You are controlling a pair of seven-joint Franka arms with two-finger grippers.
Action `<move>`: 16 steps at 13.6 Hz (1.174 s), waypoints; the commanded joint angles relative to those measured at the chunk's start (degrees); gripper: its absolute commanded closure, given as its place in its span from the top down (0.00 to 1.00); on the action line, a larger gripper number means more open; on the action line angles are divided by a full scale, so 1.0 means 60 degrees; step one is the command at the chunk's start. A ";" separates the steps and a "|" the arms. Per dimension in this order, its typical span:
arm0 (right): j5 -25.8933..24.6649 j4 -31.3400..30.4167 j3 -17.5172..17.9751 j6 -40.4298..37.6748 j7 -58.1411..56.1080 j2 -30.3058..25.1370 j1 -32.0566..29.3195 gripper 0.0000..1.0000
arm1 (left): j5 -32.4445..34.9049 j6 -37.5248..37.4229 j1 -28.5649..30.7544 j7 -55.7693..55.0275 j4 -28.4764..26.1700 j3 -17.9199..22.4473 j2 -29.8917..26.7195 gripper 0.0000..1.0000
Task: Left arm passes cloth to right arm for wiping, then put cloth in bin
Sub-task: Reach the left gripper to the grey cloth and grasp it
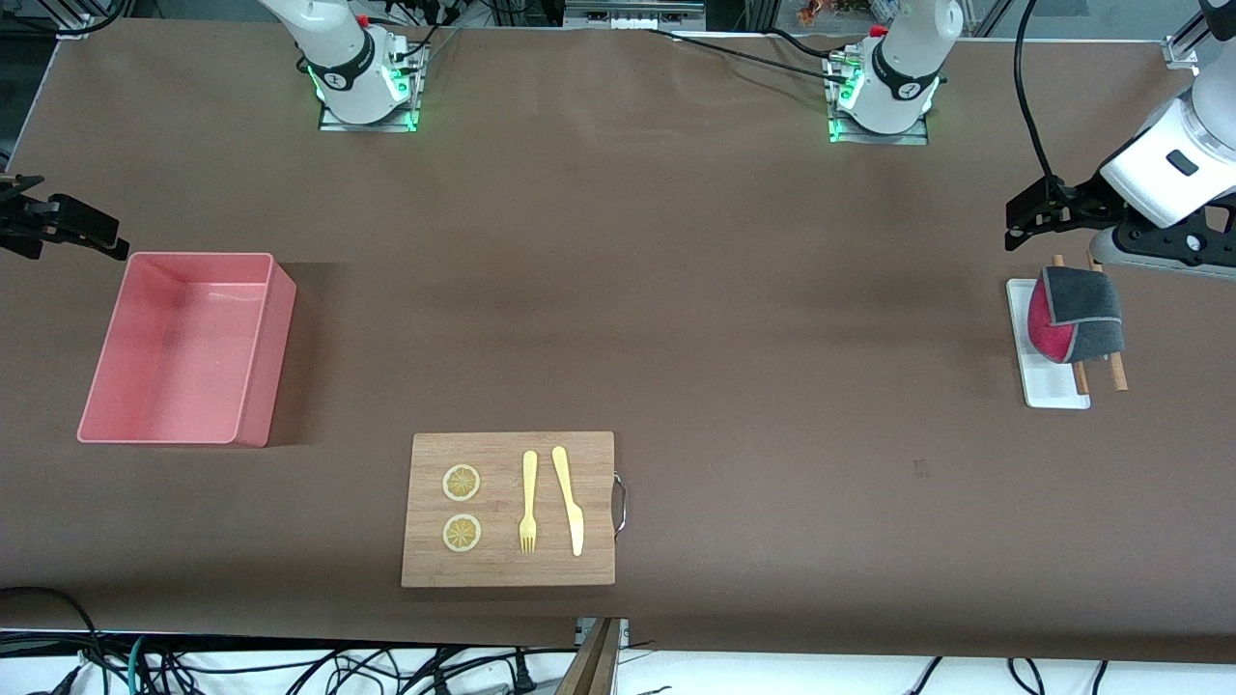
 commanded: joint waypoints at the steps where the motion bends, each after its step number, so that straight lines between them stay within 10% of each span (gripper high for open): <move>1: -0.0057 0.0073 0.0015 0.0023 -0.0110 0.0034 -0.0049 1.00 | 0.0004 -0.0227 0.0016 -0.0099 0.0323 -0.0035 0.0113 1.00; 16: -0.0028 0.0073 0.0015 0.0023 -0.0096 0.0034 -0.0064 1.00 | 0.0018 -0.0227 0.0453 0.0484 0.0381 0.0127 0.0787 1.00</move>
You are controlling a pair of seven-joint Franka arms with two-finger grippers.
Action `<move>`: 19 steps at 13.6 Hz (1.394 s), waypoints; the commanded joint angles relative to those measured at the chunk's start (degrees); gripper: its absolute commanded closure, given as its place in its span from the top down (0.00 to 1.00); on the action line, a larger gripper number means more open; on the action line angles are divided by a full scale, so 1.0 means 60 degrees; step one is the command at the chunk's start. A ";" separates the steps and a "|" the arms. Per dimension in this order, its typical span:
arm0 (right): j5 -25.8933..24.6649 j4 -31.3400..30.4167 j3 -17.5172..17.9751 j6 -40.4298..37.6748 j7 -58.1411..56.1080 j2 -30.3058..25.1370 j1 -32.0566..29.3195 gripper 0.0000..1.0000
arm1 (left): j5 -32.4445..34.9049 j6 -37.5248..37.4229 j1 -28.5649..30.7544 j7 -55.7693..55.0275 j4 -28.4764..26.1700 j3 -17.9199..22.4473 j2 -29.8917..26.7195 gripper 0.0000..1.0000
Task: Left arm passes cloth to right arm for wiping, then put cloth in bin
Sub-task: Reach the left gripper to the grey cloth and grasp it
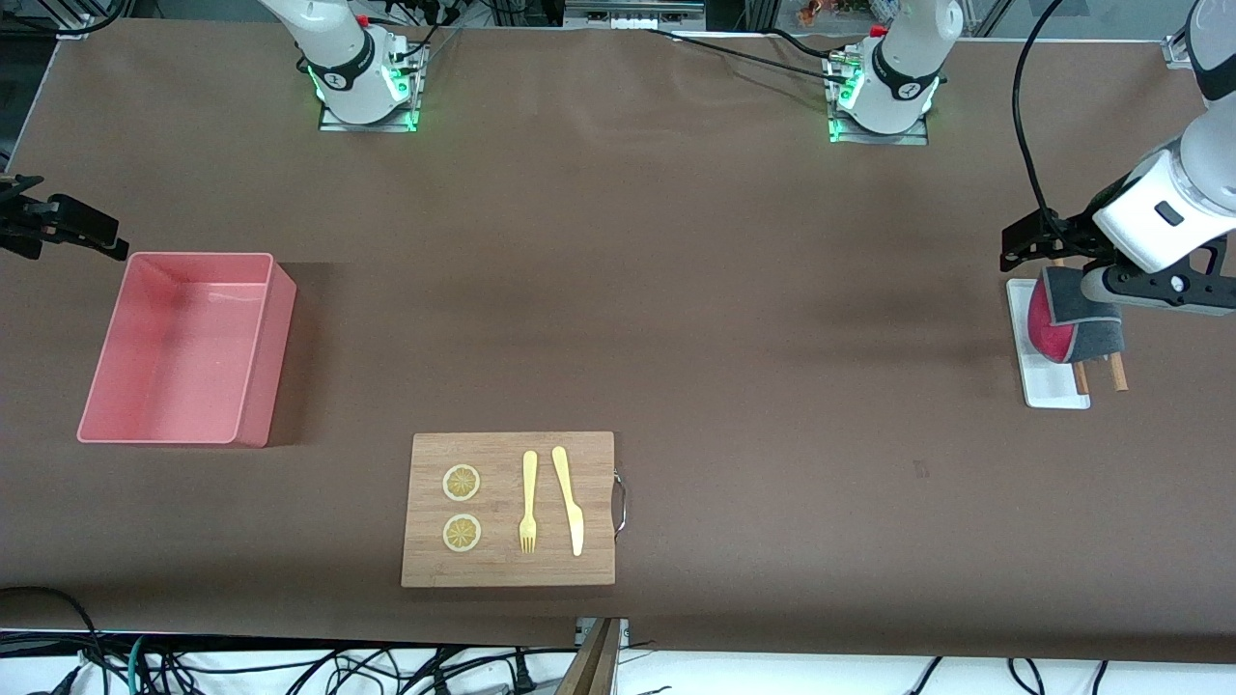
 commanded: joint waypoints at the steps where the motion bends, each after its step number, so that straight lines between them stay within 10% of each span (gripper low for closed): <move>1: -0.0027 0.0073 0.0022 0.0019 -0.0096 0.0019 -0.0063 1.00 | 0.0016 -0.0227 0.0520 0.0964 0.0349 0.0023 0.0184 1.00; 19: -0.0042 0.0073 0.0007 0.0092 -0.0110 0.0019 -0.0063 1.00 | -0.1344 0.2129 0.6951 1.5450 0.0774 0.0009 0.4518 1.00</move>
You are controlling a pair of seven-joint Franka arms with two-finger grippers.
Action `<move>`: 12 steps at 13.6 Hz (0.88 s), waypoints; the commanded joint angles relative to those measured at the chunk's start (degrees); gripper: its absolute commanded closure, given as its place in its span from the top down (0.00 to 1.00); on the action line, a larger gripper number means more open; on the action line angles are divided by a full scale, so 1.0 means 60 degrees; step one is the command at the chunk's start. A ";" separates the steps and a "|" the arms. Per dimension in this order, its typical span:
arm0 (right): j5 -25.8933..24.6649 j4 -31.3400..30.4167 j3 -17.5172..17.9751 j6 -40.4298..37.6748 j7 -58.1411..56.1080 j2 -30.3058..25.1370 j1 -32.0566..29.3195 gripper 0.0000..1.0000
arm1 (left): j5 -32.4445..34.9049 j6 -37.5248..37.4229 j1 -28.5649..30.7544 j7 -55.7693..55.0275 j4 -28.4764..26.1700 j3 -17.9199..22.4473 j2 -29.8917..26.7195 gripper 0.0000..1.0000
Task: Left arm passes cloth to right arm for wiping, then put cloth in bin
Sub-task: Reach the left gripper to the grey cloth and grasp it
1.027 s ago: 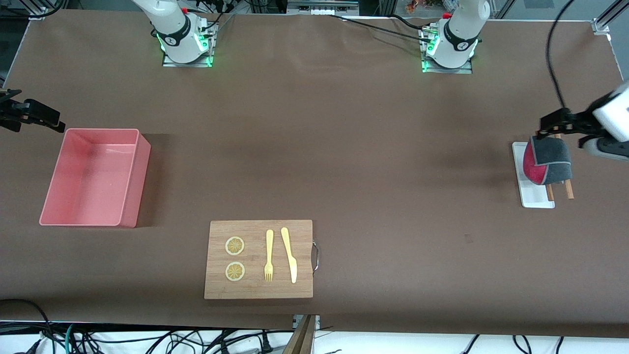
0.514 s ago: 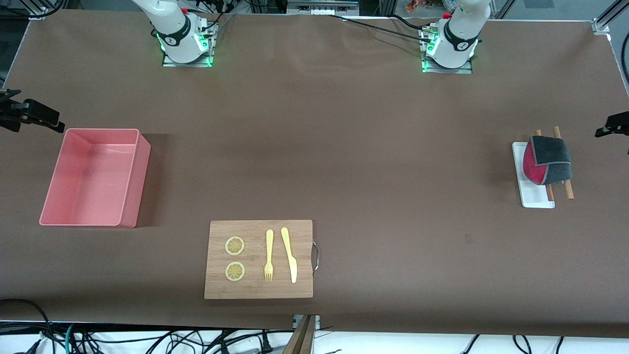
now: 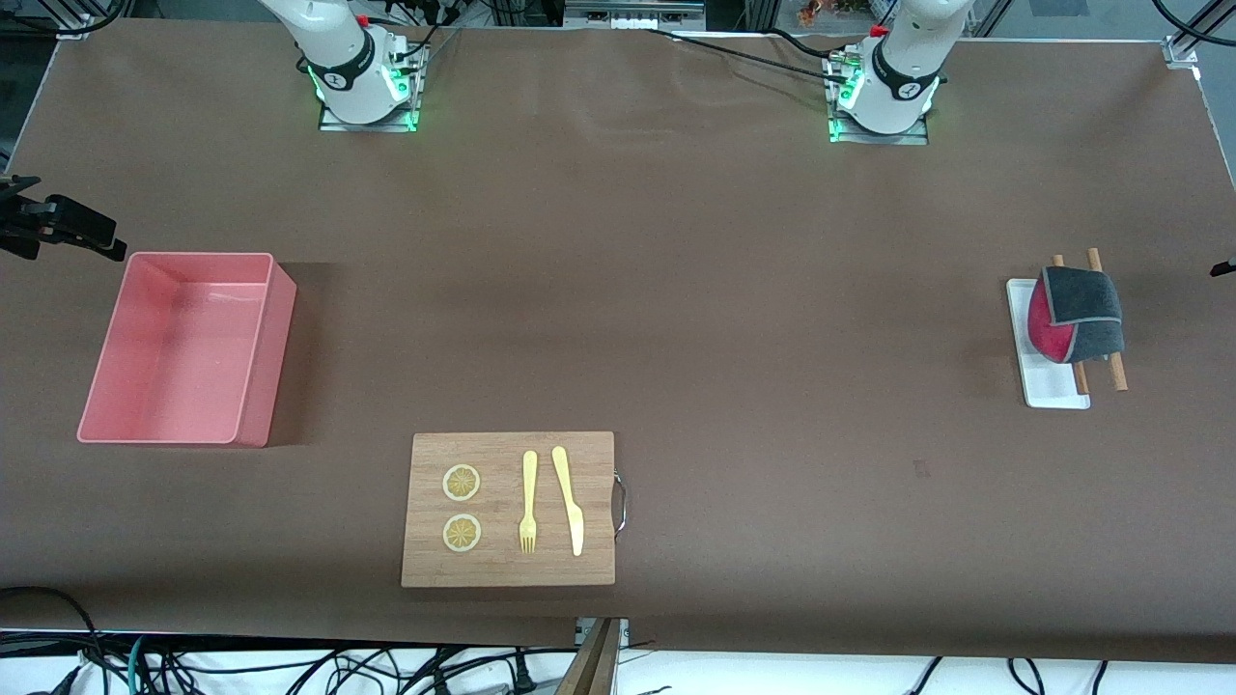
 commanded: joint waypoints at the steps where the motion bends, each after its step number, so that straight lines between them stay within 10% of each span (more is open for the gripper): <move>1: -0.0057 0.0073 0.0042 0.0044 -0.0110 0.0032 -0.0050 1.00 | -0.0686 0.0367 0.0300 0.1858 0.0405 -0.0152 0.0928 1.00; 12: -0.0013 0.0073 0.0086 0.0190 -0.0096 0.0207 0.0023 1.00 | -0.3032 0.0603 0.0901 0.6243 0.0405 -0.0152 0.3025 1.00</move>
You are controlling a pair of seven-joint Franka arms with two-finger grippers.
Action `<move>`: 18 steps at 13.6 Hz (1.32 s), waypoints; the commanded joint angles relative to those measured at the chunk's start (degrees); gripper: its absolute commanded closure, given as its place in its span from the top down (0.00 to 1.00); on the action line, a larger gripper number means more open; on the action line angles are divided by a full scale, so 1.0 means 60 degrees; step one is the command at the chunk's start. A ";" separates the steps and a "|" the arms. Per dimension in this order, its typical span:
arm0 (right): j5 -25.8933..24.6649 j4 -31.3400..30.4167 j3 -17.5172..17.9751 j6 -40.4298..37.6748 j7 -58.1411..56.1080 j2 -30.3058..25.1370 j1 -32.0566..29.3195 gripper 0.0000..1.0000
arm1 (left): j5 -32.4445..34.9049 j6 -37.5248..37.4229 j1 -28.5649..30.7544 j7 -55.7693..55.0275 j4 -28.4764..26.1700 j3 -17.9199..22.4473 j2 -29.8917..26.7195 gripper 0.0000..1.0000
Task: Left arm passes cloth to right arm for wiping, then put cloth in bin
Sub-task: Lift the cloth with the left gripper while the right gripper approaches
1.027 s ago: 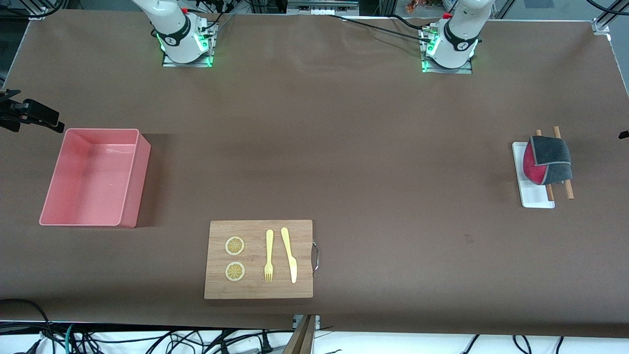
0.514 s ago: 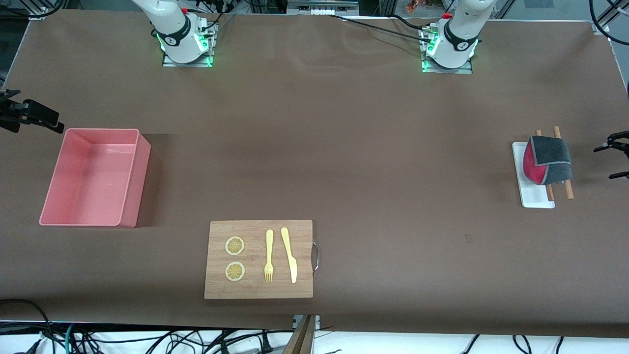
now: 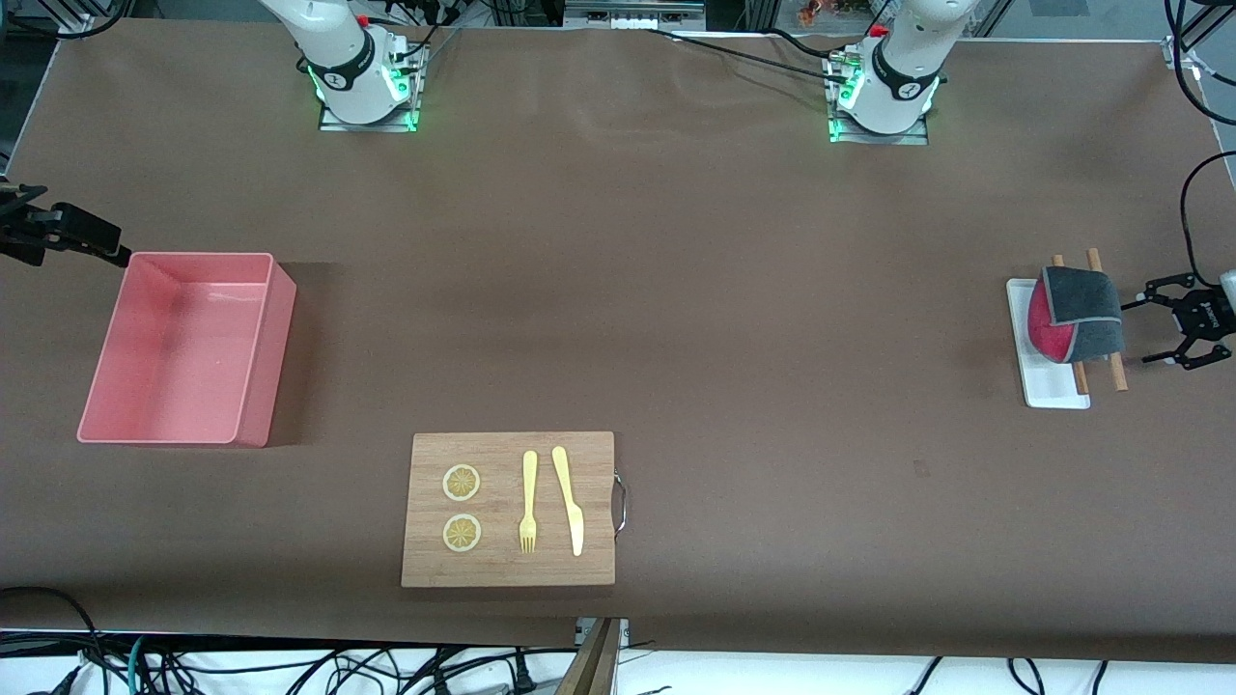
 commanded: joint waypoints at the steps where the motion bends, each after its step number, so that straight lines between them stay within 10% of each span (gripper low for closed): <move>1: -0.0013 0.0074 0.0064 0.0059 -0.0110 0.0053 0.0007 1.00 | -0.0436 -0.0077 0.0091 0.0998 0.0284 -0.0115 0.0352 1.00; 5: -0.0013 0.0016 0.0079 0.0088 -0.0110 0.0068 0.0007 1.00 | -0.0437 -0.0092 0.0077 0.1074 0.0284 -0.0115 0.0718 0.94; 9: -0.0101 -0.0335 0.0079 0.0586 -0.0110 0.0594 -0.0008 1.00 | -0.0379 -0.0135 0.0105 0.1074 0.0284 -0.0115 0.0690 0.00; 18: 0.0496 -0.0365 0.0123 0.0571 0.0138 0.0653 0.0007 1.00 | -0.0058 -0.1334 0.0032 -0.0123 0.1658 -0.0101 0.0339 0.00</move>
